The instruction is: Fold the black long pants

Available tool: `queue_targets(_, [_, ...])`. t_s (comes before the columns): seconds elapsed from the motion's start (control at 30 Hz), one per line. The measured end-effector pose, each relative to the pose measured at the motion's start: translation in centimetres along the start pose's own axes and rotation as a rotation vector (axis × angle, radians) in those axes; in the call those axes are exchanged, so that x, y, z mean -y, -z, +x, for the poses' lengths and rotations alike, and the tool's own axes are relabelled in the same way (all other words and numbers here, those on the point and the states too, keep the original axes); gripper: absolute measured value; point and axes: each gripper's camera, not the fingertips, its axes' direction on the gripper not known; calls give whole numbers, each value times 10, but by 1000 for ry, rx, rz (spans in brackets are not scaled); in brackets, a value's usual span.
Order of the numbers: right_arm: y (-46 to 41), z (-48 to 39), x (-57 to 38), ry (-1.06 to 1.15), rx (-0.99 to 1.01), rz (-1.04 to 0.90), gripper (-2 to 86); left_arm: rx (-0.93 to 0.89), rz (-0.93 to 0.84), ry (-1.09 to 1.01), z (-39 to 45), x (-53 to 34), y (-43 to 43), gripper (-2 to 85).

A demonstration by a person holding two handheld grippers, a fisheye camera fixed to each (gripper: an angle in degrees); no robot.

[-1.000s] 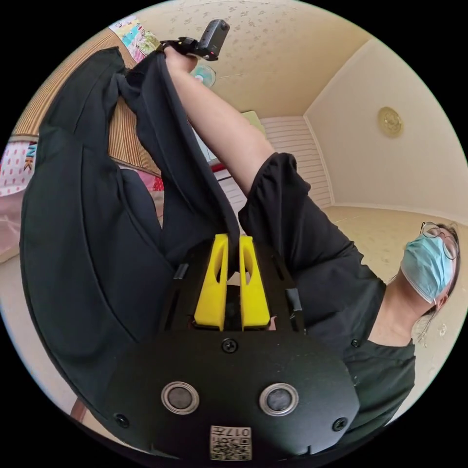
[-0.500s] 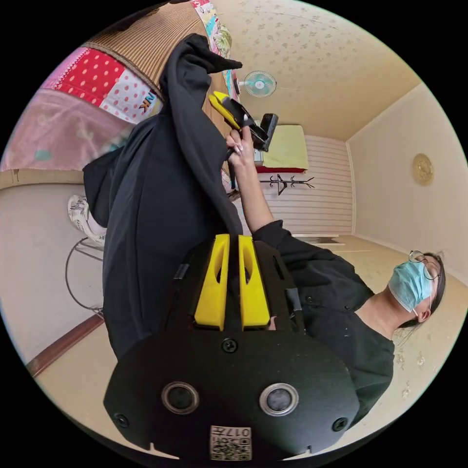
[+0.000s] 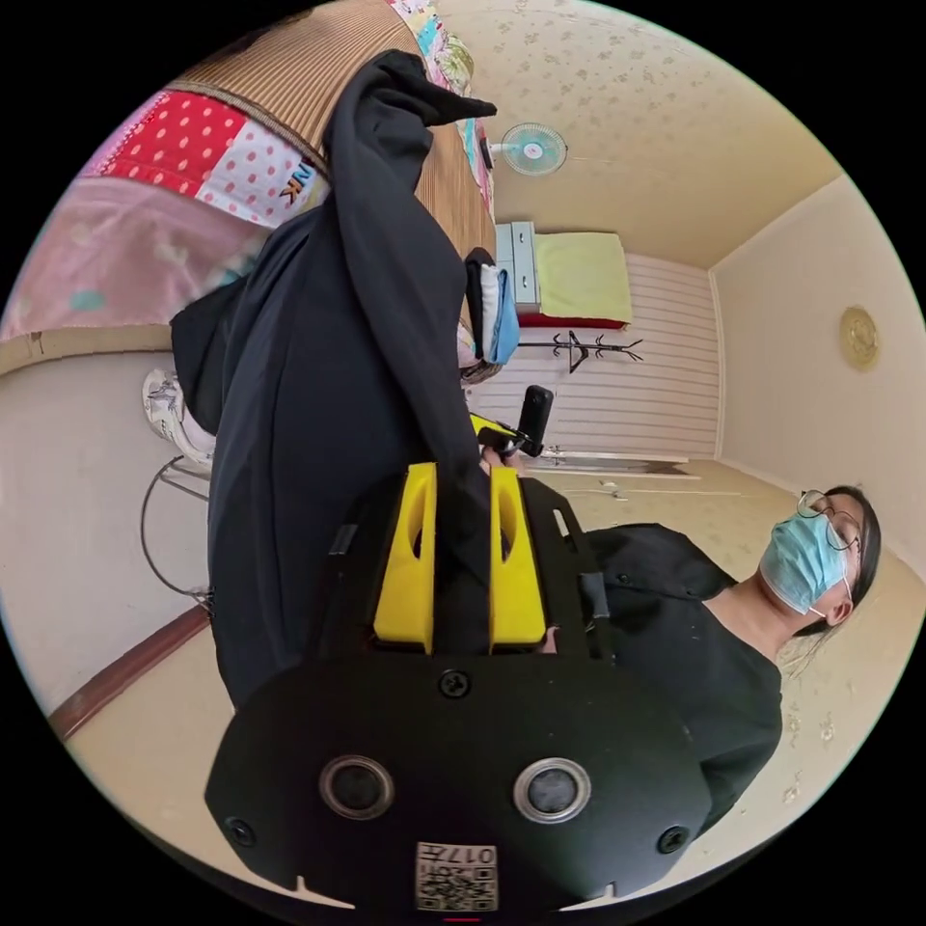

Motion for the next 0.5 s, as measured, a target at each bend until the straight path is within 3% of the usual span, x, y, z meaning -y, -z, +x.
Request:
queue_targets(0.1, [29,12,-10,10,134,-6,38,8,-40,-25,16,6,-12,33])
queue_targets(0.27, [119,-16,6,185,412,145,25,-292,49,-233,72,27,23,10])
queue_targets(0.5, [158,-106,31,262,290,113,21,-203,119,-359,146,35,69,9])
